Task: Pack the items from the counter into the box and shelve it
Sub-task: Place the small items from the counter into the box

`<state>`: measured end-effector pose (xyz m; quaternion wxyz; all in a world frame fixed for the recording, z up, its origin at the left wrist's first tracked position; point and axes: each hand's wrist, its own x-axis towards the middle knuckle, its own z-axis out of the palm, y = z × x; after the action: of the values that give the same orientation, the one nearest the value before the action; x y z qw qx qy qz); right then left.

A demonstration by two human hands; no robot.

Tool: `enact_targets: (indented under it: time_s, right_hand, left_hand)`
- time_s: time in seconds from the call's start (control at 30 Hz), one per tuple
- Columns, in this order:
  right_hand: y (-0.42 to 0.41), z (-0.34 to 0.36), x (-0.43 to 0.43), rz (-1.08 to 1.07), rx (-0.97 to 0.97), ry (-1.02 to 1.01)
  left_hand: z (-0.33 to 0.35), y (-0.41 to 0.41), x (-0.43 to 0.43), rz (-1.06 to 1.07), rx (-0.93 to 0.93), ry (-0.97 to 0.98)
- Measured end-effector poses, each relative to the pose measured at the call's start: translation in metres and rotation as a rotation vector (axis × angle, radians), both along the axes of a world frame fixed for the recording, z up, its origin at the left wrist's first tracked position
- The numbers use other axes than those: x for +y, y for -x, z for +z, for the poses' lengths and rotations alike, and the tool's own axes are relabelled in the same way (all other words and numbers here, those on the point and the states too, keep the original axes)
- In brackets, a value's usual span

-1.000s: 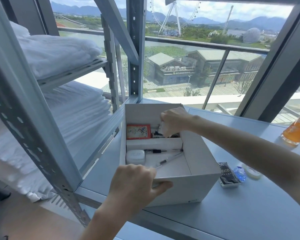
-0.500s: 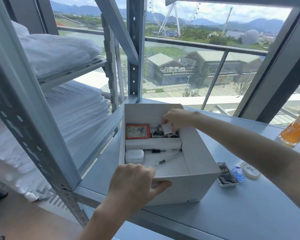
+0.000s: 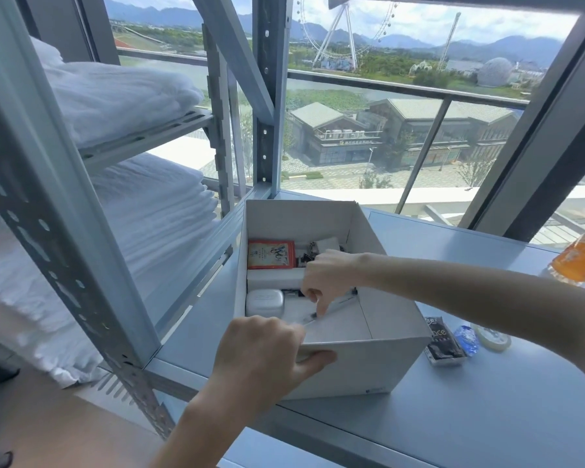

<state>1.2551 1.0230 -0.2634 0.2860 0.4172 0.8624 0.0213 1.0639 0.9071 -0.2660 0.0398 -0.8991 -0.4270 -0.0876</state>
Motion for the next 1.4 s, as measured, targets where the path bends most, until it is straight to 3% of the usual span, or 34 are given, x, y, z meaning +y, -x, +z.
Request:
enact_targets:
  time_s: [0.2, 0.47, 0.63, 0.8, 0.9, 1.2, 1.4]
  right_hand:
    - [0.007, -0.011, 0.002, 0.068, -0.183, -0.124]
    - [0.001, -0.016, 0.009, -0.049, -0.148, -0.177]
    - [-0.01, 0.011, 0.001, -0.167, 0.111, -0.149]
    - [-0.061, 0.061, -0.041, -0.215, 0.583, -0.335]
    - [-0.115, 0.076, -0.078, -0.337, 0.702, -0.413]
    - [-0.249, 0.008, -0.169, -0.888, 0.47, -0.159]
    - [-0.253, -0.043, -0.177, -0.769, 0.524, -0.101]
  left_hand:
    - [0.0, 0.001, 0.0, -0.003, 0.001, -0.011]
    - [0.001, 0.0, -0.001, 0.004, 0.008, -0.013]
    - [0.003, 0.0, -0.001, 0.001, 0.028, -0.003]
    - [0.008, -0.004, -0.003, -0.063, -0.006, 0.021]
    - [0.015, -0.023, -0.009, -0.162, -0.05, 0.044]
    - [0.009, -0.118, -0.032, -0.174, -0.093, 0.025]
    - [0.006, -0.131, -0.033, -0.036, -0.025, -0.117]
